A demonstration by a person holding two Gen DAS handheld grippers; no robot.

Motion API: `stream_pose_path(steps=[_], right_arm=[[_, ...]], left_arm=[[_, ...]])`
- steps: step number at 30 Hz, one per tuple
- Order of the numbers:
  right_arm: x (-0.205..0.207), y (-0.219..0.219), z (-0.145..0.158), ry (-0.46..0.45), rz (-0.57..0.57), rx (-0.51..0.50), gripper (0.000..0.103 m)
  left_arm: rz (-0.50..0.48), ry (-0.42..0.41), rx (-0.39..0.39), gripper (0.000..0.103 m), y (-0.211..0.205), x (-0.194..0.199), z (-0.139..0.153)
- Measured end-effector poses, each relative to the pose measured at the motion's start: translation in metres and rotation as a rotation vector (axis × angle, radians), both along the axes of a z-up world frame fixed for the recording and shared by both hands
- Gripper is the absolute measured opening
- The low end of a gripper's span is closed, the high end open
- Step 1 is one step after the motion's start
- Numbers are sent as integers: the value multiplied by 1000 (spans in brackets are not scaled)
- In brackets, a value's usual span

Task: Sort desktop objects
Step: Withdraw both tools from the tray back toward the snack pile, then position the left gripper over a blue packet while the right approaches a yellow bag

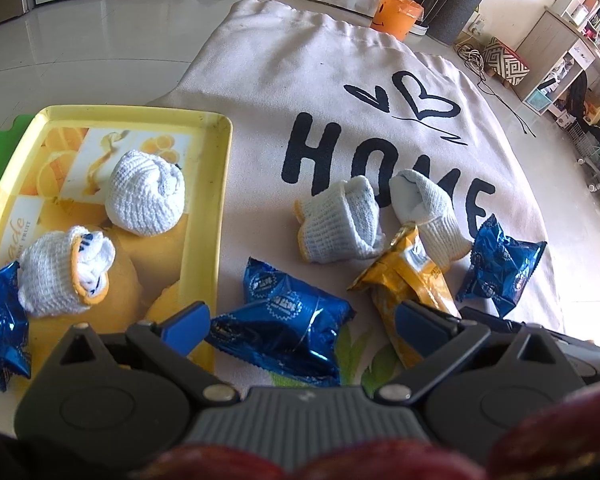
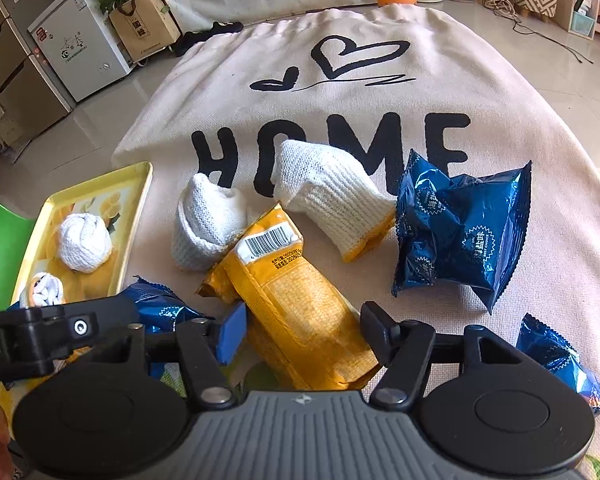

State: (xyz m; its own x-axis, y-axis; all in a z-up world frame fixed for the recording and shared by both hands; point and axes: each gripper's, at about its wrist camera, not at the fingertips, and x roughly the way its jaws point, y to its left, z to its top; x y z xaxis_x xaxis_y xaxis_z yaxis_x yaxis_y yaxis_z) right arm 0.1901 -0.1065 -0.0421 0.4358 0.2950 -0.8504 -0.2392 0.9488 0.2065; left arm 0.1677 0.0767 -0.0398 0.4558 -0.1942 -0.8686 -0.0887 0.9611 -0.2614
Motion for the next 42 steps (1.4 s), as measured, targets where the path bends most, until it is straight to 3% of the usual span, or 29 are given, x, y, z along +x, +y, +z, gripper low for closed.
stream_pose_path(steps=[5,8,14,19,23,27,36,42], right_arm=[[-2,-12,2,41,-37,-16,59],[-3,-24,4,71,-88,-31,59],[-3,-52,6,78,-157,-37,59],[1,-69,6,116,-205,19,59],[4,-75,5,137,-233,47,59],[5,-79,4,156,-250,65,63],[4,-80,2,168,-263,75,66],[4,-79,1,168,-266,68,67]], left_arm=[[-17,-4,23,102,-4,1,-2],[-29,12,-8,102,-7,3,-5],[-111,9,15,103,-29,1,-12],[-163,39,-67,102,-43,0,-21],[-190,46,-86,103,-52,-1,-24],[-205,34,-166,103,-50,-3,-13],[-200,-34,8,103,-42,1,5],[-202,-28,3,103,-44,9,4]])
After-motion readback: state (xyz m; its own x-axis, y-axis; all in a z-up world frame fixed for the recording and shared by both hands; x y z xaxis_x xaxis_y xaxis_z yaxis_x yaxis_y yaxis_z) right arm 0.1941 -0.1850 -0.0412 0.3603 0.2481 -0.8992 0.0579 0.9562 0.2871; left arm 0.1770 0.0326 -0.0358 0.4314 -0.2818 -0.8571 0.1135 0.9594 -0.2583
